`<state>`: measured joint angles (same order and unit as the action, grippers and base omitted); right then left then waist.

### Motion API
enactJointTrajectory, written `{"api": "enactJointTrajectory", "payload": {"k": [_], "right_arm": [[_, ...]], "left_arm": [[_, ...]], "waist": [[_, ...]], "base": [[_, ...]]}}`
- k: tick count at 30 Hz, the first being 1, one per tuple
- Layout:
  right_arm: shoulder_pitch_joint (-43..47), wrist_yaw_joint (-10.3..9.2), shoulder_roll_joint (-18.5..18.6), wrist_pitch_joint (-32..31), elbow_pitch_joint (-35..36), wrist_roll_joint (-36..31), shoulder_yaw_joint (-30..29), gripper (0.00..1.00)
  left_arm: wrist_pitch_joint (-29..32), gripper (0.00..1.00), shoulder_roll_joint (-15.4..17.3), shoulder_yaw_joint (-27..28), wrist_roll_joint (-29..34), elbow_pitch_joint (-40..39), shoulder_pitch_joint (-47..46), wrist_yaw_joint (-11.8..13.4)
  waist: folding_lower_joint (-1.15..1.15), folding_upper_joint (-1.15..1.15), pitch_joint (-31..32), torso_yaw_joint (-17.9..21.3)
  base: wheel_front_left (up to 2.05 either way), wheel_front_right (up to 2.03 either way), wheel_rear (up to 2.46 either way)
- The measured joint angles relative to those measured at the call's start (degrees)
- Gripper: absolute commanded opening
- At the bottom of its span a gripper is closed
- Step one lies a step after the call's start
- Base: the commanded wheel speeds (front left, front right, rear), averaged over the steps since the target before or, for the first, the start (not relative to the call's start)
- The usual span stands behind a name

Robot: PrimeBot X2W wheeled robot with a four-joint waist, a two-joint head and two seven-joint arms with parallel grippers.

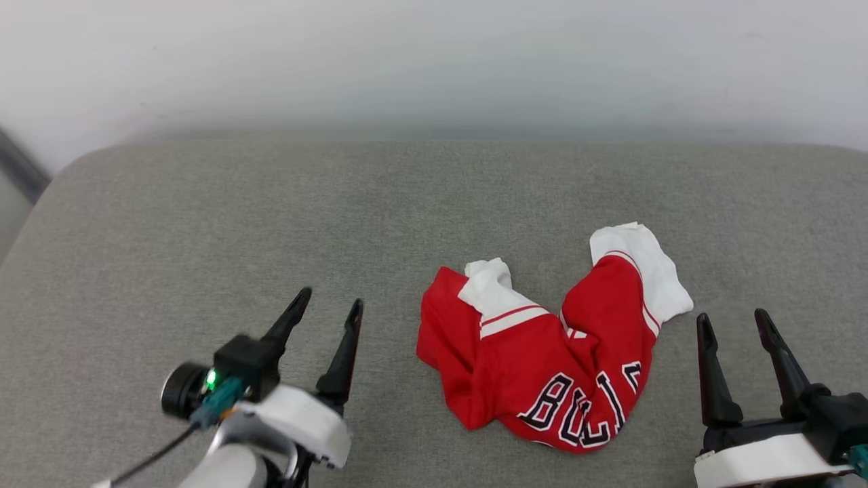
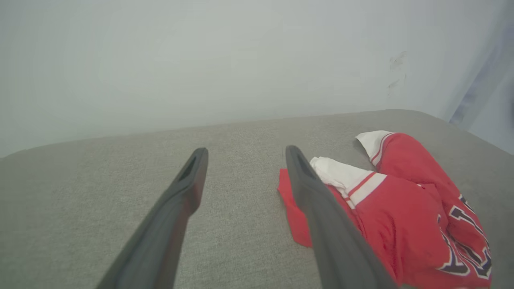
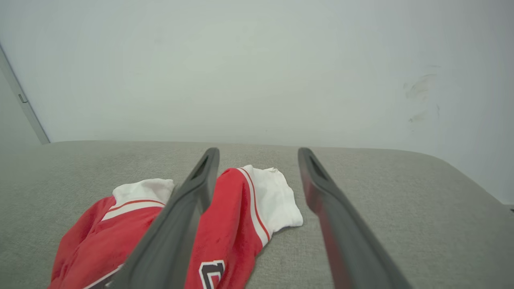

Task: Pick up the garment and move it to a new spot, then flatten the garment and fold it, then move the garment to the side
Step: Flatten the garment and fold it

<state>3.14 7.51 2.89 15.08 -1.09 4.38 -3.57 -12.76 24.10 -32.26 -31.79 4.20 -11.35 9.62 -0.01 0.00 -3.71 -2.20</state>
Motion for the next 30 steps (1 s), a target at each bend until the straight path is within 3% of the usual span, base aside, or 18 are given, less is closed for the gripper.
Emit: {"api": "enactJointTrajectory", "payload": {"k": [5,13,20,24,30], "right_arm": [[-1.1,0.0,0.0,0.0,0.2,0.0,0.3,1.0],[-4.0,0.0,0.0,0.0,-0.2,0.3,1.1,1.0],[-6.2,0.0,0.0,0.0,-0.8,1.6,2.6,1.0],[-7.4,0.0,0.0,0.0,-1.2,2.4,3.2,1.0],[-8.5,0.0,0.0,0.0,-1.7,3.8,3.9,1.0]], "left_arm": [[11.2,1.0,1.2,-3.1,-0.2,-1.1,-9.0,-4.6],[39.0,1.0,2.4,-7.8,-5.4,1.4,-29.6,-13.7],[55.6,1.0,2.3,-10.3,-8.7,7.8,-44.5,-16.0],[62.2,1.0,1.2,-11.8,-12.1,11.9,-48.6,-16.6],[72.4,1.0,2.5,-16.0,-15.2,15.9,-51.9,-16.9]], "waist": [[0.0,0.0,-2.0,1.3],[0.01,0.0,-7.0,4.9],[0.01,0.0,-11.6,9.5],[0.02,0.0,-14.5,12.2],[0.01,0.0,-18.2,15.8]], "base": [[0.0,0.0,0.0],[0.0,0.0,0.0],[0.0,0.0,0.0],[0.0,0.0,0.0],[0.0,0.0,0.0]]}}
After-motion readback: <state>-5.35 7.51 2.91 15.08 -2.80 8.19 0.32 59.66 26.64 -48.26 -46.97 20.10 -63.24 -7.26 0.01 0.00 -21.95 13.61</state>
